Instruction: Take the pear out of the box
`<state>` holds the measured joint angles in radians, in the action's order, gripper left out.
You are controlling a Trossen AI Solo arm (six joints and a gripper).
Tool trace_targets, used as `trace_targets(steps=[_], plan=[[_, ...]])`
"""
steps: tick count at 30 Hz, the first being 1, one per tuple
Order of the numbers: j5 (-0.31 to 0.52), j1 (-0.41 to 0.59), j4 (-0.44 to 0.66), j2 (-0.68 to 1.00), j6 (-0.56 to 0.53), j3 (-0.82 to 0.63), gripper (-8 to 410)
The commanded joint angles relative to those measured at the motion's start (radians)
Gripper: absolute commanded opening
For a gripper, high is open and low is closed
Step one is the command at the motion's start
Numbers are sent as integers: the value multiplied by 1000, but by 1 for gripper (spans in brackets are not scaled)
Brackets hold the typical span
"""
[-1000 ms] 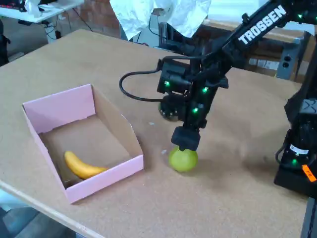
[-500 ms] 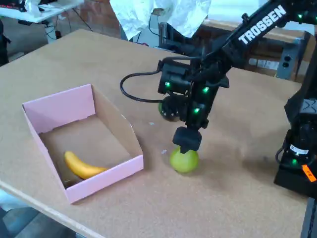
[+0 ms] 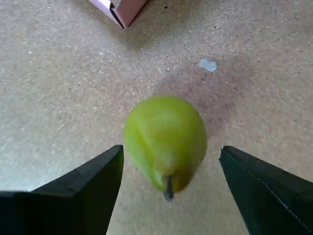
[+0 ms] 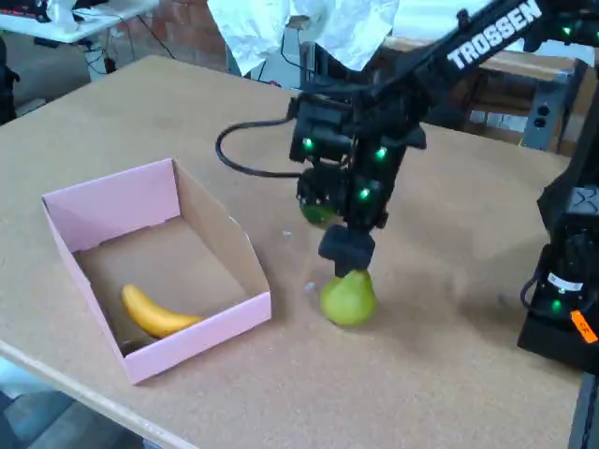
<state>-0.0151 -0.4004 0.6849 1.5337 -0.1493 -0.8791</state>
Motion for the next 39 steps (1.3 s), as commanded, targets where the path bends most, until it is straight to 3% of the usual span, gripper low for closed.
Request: trace_targets(steps=[1, 17, 25, 39], plan=[[-3, -1, 117, -3, 7, -73, 272], [-2, -2, 423, -58, 19, -257, 272], [-4, -2, 480, -103, 18, -307, 272], [-3, -2, 476, -107, 19, -307, 272]])
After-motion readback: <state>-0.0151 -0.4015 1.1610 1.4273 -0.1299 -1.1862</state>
